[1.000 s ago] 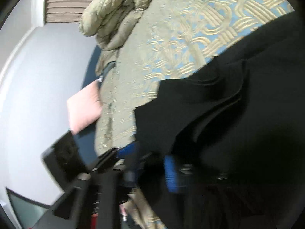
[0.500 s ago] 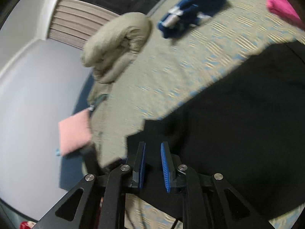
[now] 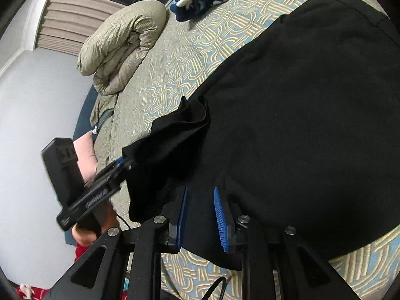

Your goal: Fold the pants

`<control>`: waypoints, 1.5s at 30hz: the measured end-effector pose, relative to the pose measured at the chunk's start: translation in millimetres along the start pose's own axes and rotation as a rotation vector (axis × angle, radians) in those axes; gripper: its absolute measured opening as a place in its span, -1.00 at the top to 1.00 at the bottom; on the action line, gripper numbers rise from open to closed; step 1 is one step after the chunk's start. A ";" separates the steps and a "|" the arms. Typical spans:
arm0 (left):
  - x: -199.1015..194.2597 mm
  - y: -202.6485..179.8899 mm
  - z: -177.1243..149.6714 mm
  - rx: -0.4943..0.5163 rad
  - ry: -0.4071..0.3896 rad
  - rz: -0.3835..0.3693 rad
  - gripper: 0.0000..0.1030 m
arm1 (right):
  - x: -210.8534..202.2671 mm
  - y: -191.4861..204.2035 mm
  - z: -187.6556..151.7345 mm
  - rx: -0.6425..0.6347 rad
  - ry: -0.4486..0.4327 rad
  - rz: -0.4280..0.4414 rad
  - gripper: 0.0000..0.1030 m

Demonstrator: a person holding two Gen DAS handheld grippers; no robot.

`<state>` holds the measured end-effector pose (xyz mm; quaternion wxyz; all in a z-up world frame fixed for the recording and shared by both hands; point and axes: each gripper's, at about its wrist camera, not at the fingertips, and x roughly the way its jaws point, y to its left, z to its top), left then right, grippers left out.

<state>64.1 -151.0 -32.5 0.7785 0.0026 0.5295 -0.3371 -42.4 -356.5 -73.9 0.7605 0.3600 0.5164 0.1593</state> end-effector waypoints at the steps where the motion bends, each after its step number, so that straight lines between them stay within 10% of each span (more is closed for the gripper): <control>1: 1.2 -6.0 -1.4 0.008 0.024 -0.042 0.40 | -3.1 2.6 0.8 -0.002 -0.012 -0.004 0.57; 6: 3.2 -55.1 -18.1 0.148 0.096 -0.197 0.39 | -25.9 4.8 -1.7 -0.003 -0.055 -0.017 0.47; 10: -16.8 -42.5 -24.0 0.184 0.024 -0.077 0.10 | -33.7 2.0 -6.6 -0.007 -0.062 -0.029 0.43; 15: -37.9 69.9 -17.2 -0.120 -0.082 0.220 -0.21 | -17.8 9.3 -4.7 -0.036 -0.023 0.000 0.42; 21: -15.2 131.5 -23.5 -0.355 -0.034 0.124 -0.21 | 15.9 38.7 -3.1 -0.116 0.057 -0.012 0.42; 24: -4.9 115.7 -17.1 -0.287 -0.042 0.110 -0.05 | 20.0 40.6 -2.3 -0.116 0.055 -0.116 0.42; 26: -0.7 101.8 -13.1 -0.258 -0.021 0.100 0.93 | 12.2 30.9 0.1 -0.079 0.018 -0.207 0.42; 36: -8.3 -49.7 -45.3 0.281 -0.019 0.027 0.54 | -94.7 -74.5 3.4 0.303 -0.283 -0.366 0.15; 45: -1.5 -48.2 -36.6 0.247 -0.007 0.132 0.41 | -120.0 -98.8 -6.1 0.383 -0.351 -0.325 0.08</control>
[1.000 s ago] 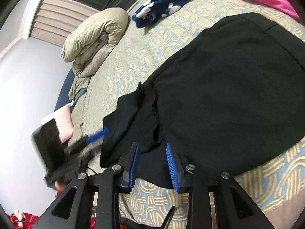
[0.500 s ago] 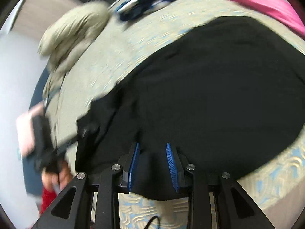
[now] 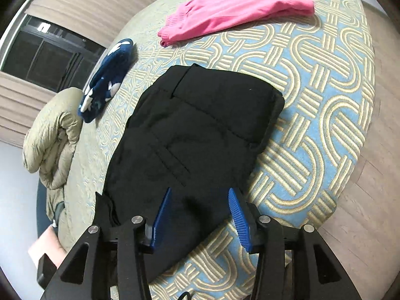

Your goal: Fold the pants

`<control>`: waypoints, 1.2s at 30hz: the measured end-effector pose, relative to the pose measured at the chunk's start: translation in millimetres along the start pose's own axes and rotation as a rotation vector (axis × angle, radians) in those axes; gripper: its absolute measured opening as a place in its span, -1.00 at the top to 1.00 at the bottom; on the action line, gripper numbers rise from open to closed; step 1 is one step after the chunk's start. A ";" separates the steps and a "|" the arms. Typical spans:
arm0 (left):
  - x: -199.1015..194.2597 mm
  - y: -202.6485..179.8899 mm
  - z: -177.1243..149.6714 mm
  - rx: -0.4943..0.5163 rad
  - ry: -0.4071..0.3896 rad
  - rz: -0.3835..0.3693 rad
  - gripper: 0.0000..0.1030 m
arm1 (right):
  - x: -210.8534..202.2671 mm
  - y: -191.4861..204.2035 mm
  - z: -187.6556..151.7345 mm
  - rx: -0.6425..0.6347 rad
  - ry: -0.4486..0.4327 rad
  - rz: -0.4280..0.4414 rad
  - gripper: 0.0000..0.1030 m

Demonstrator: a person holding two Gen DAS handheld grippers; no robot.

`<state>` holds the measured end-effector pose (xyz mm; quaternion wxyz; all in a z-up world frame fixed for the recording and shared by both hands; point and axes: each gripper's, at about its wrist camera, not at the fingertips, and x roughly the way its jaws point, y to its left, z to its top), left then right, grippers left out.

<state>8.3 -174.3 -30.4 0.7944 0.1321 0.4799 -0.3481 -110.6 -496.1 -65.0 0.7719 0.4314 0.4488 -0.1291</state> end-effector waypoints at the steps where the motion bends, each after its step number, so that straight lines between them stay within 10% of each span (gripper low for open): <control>1: 0.6 -0.3 1.3 -0.005 -0.004 0.006 0.32 | -3.8 1.5 0.5 -0.001 -0.011 -0.004 0.08; 4: -5.1 0.9 3.1 -0.022 -0.039 0.035 -0.10 | -11.0 1.0 3.9 -0.023 -0.043 -0.057 -0.11; 7: -2.6 -3.9 4.9 -0.001 -0.044 0.054 -0.10 | -11.7 -5.2 7.5 -0.048 -0.044 -0.144 -0.13; 18: 1.6 -12.7 4.4 0.033 -0.024 0.090 -0.12 | 24.7 -11.6 28.0 0.022 -0.016 -0.008 -0.35; 19: 1.5 -9.1 4.0 0.018 -0.025 0.092 -0.12 | 25.5 -11.0 30.3 0.033 -0.029 -0.005 -0.32; 21: 1.0 1.6 2.5 -0.030 -0.022 0.093 -0.12 | 23.6 -5.9 35.4 0.031 -0.057 -0.067 0.70; 23: -0.1 18.0 0.2 -0.106 -0.020 0.076 -0.12 | 15.4 3.8 38.1 0.014 -0.091 -0.052 0.78; 30: -9.4 96.4 -23.4 -0.442 -0.033 0.006 -0.12 | -21.8 153.4 -24.0 -0.543 -0.269 -0.053 0.79; 36: -27.8 142.0 -58.5 -0.616 -0.059 -0.077 -0.31 | 19.0 269.2 -169.7 -1.165 -0.104 0.093 0.79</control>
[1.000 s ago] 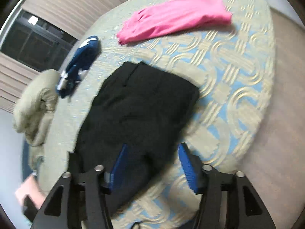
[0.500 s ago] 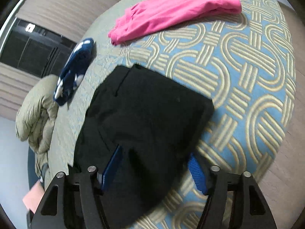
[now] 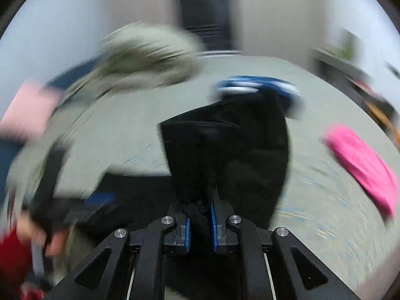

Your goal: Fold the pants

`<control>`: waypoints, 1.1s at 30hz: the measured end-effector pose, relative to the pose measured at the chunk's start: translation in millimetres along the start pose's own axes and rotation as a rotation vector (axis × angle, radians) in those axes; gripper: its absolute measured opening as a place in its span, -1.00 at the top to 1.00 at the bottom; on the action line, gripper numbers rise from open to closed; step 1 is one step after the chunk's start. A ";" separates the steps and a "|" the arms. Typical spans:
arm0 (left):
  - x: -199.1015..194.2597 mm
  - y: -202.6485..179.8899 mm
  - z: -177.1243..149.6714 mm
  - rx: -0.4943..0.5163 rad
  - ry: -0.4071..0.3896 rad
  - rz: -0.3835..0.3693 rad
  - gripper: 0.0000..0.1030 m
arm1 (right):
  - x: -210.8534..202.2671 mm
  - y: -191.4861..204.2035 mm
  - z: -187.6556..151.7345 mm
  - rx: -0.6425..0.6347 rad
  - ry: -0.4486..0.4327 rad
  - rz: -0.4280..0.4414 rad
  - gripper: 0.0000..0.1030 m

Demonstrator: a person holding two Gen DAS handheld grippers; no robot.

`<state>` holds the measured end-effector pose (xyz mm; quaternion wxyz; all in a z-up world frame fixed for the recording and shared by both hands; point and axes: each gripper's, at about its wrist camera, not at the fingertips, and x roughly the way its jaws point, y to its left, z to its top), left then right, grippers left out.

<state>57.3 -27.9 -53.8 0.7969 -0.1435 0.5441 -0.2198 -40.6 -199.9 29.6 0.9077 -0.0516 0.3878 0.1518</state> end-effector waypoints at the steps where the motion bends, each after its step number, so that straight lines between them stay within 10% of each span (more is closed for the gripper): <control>1: -5.2 9.5 -1.4 -0.026 -0.006 -0.018 -0.31 | 8.8 14.9 -2.1 -0.040 0.023 0.032 0.79; 9: -21.0 67.8 -21.6 -0.258 0.002 -0.211 -0.36 | 61.7 70.6 -22.2 -0.169 0.182 0.092 0.79; 21: 11.7 32.8 11.4 -0.303 0.074 -0.365 -0.48 | 55.7 61.6 -20.4 -0.165 0.196 0.053 0.79; 27: 19.7 11.8 18.9 -0.203 0.115 -0.256 -0.50 | 49.8 67.4 -21.4 -0.200 0.187 0.039 0.79; 31: 21.4 3.5 23.0 -0.175 0.076 -0.160 0.72 | 51.6 70.2 -23.9 -0.209 0.202 0.020 0.79; 33: 5.1 2.8 28.6 -0.170 0.033 -0.196 0.72 | 43.8 71.4 -19.0 -0.226 0.175 -0.005 0.79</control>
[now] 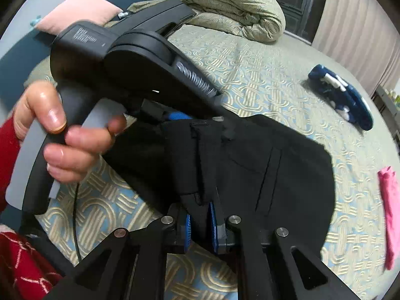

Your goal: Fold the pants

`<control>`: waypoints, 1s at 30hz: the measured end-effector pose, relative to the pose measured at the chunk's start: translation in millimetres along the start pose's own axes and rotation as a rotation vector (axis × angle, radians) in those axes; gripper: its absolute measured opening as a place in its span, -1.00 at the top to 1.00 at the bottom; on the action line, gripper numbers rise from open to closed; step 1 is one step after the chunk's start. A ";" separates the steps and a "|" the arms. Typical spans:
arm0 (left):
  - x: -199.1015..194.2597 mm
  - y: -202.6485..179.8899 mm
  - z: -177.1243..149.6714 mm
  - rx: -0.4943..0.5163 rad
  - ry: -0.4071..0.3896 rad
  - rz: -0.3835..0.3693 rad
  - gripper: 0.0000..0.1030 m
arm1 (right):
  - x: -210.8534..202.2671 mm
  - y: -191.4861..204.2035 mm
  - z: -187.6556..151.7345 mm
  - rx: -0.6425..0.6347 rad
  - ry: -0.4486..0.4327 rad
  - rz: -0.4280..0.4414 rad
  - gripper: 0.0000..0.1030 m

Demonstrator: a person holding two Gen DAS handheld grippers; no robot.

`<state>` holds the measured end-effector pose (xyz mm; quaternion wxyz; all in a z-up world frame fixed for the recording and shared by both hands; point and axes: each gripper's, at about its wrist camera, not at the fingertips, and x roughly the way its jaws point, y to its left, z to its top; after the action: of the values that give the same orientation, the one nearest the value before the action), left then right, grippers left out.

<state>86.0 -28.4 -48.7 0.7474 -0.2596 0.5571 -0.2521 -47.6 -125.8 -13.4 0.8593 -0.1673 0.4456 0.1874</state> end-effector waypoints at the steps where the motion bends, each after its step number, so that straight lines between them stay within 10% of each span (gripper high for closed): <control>1: -8.2 -3.4 0.7 0.016 -0.021 -0.009 0.72 | -10.8 -1.0 5.9 0.001 -0.028 0.000 0.79; 7: -77.6 -14.9 10.8 0.190 -0.184 0.068 0.73 | -34.0 21.0 37.0 -0.061 -0.127 0.063 0.77; 13: -55.3 65.0 -2.0 0.071 -0.126 0.355 0.71 | 48.9 67.7 20.9 -0.142 0.140 0.163 0.43; 18: -53.2 74.2 -19.1 0.047 -0.127 0.295 -0.27 | 16.1 63.0 12.0 -0.189 0.064 0.178 -0.07; 24: -43.1 45.7 -23.8 0.151 -0.149 0.248 -0.67 | -14.5 -42.9 19.0 0.118 0.007 0.195 -0.36; 30: -6.6 57.2 -21.2 0.145 -0.046 0.338 -0.67 | 29.4 -172.0 -30.2 0.650 0.178 0.237 -0.43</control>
<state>69.0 16.0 -87.5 0.8085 -0.1137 0.5559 -0.1564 27.9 -284.7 -33.5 0.7976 0.1518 0.5715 0.1190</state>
